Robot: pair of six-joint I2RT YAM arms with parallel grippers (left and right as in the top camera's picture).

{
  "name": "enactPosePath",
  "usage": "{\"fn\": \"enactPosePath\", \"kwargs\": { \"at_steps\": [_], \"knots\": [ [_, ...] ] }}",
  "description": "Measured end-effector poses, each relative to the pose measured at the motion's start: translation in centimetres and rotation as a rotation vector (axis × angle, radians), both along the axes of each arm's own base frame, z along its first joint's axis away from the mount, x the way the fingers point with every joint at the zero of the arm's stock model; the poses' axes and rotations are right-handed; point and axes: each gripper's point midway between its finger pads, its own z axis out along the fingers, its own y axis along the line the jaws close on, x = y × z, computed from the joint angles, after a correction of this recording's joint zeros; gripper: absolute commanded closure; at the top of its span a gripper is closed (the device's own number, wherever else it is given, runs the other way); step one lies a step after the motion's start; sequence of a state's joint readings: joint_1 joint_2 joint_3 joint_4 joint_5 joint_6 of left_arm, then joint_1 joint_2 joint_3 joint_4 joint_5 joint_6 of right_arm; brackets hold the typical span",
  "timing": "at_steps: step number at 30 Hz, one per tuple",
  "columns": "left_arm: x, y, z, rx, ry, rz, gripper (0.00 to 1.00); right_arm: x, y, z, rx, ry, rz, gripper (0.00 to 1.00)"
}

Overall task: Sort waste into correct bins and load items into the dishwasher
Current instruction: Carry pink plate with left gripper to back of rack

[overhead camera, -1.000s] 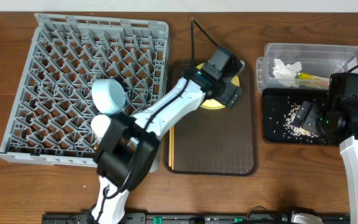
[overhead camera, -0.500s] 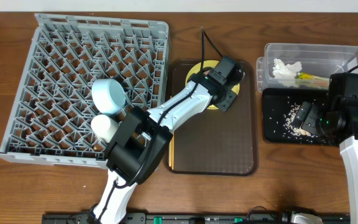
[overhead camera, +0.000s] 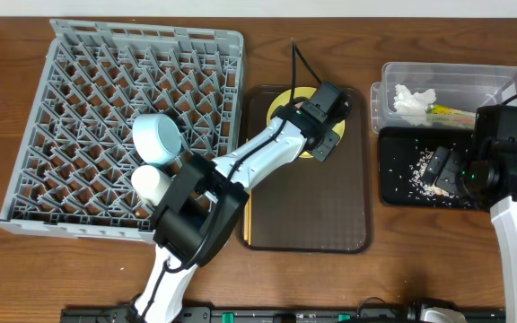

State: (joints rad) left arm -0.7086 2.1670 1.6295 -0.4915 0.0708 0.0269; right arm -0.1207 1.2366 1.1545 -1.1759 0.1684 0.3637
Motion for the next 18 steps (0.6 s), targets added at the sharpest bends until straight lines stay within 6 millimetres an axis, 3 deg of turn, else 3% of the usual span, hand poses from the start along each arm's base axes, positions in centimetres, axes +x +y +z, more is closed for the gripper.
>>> {"fn": "enactPosePath", "kwargs": {
  "at_steps": [2,5,8,11,13,15,18],
  "knots": [
    [0.1,0.1,0.6,-0.004,-0.008,0.002,0.94,0.0,0.0,0.0,0.0,0.002,0.0,0.01],
    [0.2,0.4,3.1,-0.028,-0.037,0.009,0.94,0.0,0.0,0.0,0.0,0.002,0.0,0.01],
    [0.6,1.4,7.7,-0.075,-0.089,0.028,0.94,0.0,0.0,0.0,0.0,0.002,0.0,0.01],
    [1.6,4.5,13.8,-0.144,-0.167,0.087,0.94,0.0,0.0,0.0,0.0,0.001,0.0,0.01],
    [2.3,6.7,16.2,-0.193,-0.183,0.121,0.94,0.0,0.0,0.0,0.0,0.0,0.0,0.01],
    [3.2,9.0,18.0,-0.263,-0.177,0.148,0.94,0.1,0.0,0.0,0.0,-0.003,0.0,0.01],
    [4.5,12.2,18.9,-0.373,-0.127,0.178,0.94,0.1,0.0,0.0,0.0,-0.003,0.001,0.01]
  ]
}}
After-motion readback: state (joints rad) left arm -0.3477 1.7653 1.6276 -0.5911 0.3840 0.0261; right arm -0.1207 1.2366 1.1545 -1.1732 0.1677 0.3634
